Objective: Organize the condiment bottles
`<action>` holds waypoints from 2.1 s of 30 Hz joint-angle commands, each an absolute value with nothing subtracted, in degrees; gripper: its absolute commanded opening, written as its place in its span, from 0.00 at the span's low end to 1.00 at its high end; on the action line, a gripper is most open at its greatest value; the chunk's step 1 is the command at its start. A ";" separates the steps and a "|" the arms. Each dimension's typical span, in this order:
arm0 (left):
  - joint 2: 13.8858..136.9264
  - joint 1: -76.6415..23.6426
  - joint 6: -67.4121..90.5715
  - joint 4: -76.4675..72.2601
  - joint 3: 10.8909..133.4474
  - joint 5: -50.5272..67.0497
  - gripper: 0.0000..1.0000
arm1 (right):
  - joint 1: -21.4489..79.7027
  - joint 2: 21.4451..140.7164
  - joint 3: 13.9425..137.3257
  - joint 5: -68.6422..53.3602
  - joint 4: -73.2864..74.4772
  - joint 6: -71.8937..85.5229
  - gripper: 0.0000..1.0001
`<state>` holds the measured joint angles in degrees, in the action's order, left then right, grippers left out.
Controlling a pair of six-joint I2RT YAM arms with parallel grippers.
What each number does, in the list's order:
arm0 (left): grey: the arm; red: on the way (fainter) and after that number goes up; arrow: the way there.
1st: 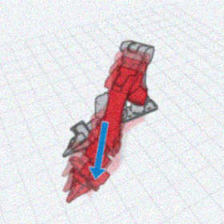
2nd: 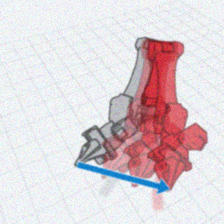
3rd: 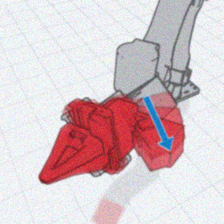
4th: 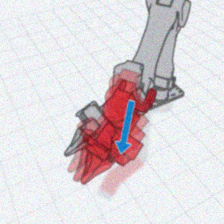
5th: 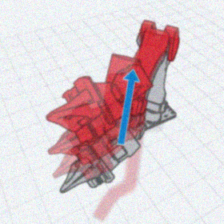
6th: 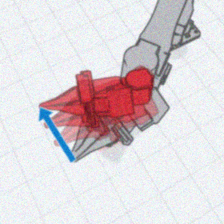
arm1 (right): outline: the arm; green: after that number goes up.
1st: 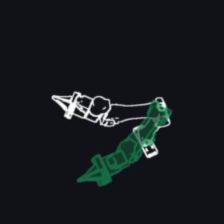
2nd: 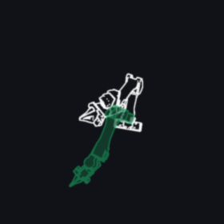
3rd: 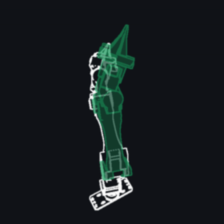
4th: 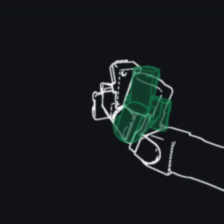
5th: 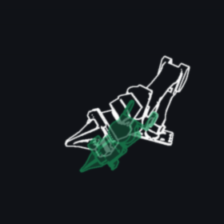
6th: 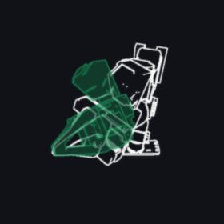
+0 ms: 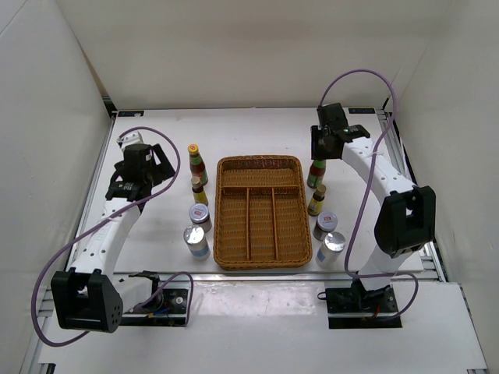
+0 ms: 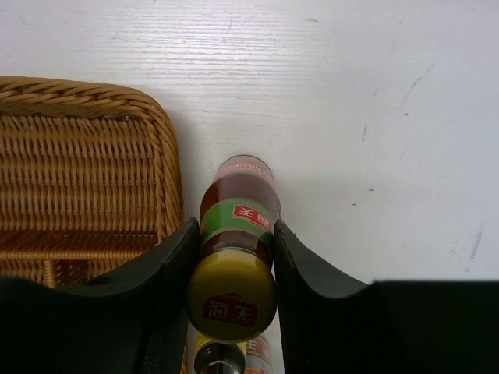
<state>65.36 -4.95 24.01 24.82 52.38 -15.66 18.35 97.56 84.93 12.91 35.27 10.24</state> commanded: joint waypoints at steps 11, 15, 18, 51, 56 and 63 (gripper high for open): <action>66.09 -4.75 23.82 24.35 55.11 -14.24 1.00 | 32.68 95.09 101.24 28.92 34.54 5.10 0.03; 66.09 -4.75 23.82 24.35 55.11 -14.24 1.00 | 33.92 97.72 101.25 28.31 34.01 5.71 0.02; 66.09 -4.75 23.82 24.35 55.11 -14.24 1.00 | 33.93 98.26 100.47 27.34 33.49 6.94 0.02; 67.68 -4.75 23.82 24.35 55.11 -12.57 1.00 | 35.07 105.20 92.37 18.63 17.75 11.69 0.07; 68.20 -4.75 23.82 24.35 55.11 -11.95 1.00 | 35.07 105.21 90.71 19.16 18.28 12.83 0.56; 67.15 -4.75 23.82 24.35 55.63 -8.72 1.00 | 35.07 101.52 91.40 23.46 20.13 13.36 0.91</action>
<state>68.23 -4.95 24.01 24.80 53.36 -12.05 35.00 105.03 90.96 20.32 21.23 12.95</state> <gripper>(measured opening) 1.000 0.887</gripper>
